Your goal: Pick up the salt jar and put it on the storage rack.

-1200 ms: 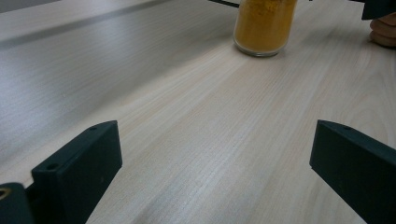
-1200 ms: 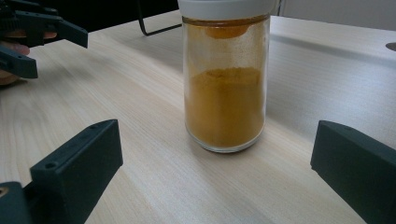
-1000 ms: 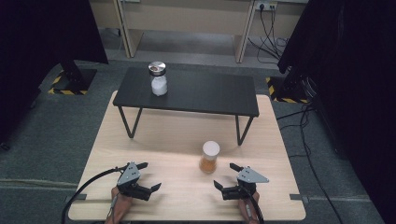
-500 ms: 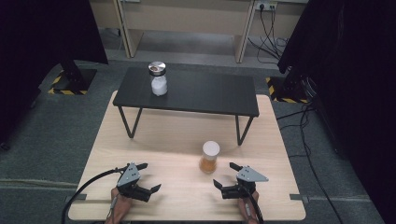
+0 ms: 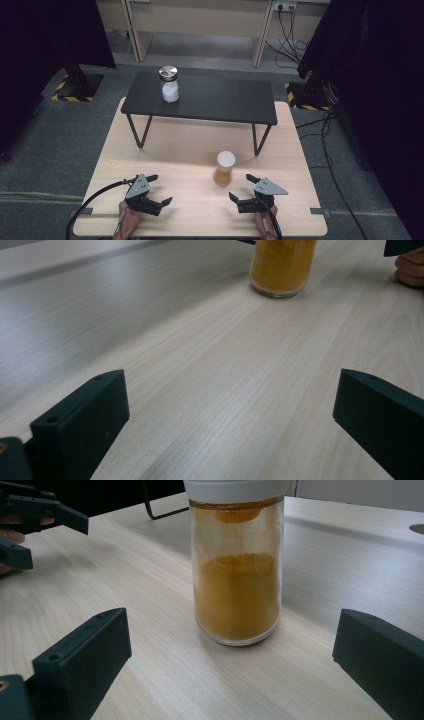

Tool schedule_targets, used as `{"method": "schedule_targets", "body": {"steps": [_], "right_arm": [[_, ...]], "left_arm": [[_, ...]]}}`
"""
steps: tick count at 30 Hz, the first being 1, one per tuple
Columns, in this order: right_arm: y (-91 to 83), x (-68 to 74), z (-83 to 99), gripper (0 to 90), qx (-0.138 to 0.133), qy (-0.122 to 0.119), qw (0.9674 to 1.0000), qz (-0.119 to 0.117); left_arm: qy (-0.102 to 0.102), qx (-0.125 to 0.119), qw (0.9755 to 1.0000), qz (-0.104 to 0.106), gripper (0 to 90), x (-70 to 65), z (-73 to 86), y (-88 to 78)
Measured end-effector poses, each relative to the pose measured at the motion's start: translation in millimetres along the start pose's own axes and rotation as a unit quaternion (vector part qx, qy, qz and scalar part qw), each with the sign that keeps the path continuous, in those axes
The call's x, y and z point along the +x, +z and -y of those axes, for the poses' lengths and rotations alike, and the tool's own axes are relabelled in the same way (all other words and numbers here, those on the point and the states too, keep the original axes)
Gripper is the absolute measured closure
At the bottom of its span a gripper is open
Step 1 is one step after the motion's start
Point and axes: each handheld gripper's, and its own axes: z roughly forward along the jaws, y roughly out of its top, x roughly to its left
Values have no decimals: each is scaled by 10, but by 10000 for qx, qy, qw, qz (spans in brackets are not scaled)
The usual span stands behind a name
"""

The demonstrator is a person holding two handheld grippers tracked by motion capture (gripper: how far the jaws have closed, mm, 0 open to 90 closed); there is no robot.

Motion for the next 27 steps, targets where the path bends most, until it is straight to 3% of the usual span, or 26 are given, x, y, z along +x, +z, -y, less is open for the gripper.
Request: {"method": "schedule_targets", "body": {"steps": [27], "right_arm": [[-31, 41, 35, 20, -79, 91, 9998, 175]], "left_arm": [[24, -36, 10000, 21, 7, 5, 11, -4]]}}
